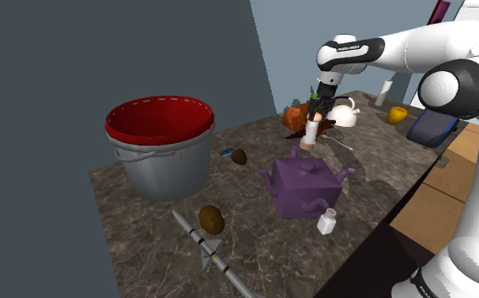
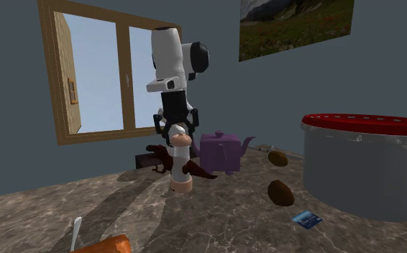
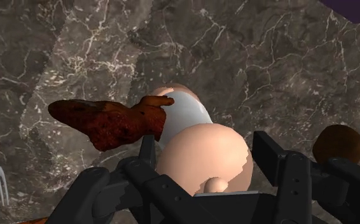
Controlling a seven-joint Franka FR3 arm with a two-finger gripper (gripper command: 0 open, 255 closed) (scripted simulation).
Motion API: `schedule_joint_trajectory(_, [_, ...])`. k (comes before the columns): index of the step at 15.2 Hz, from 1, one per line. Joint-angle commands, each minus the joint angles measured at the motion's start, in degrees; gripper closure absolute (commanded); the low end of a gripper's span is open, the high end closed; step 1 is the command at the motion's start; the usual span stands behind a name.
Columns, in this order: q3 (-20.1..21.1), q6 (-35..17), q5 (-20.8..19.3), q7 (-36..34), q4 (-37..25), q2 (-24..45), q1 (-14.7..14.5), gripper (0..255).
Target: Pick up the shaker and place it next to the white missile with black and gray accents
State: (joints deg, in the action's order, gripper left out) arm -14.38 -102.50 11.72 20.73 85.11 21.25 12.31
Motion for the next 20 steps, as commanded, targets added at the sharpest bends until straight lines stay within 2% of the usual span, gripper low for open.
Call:
schedule_joint_trajectory(1, [-0.05, 1.42, -0.05, -0.14, -1.45, -0.01, 0.11, 255])
schedule_joint_trajectory(14, [-0.19, 10.92, -0.13, -1.23, -11.59, 0.56, 0.86, 255])
schedule_joint_trajectory(20, [1.74, 5.90, -2.41, -7.91, 1.72, -8.87, -5.14, 255])
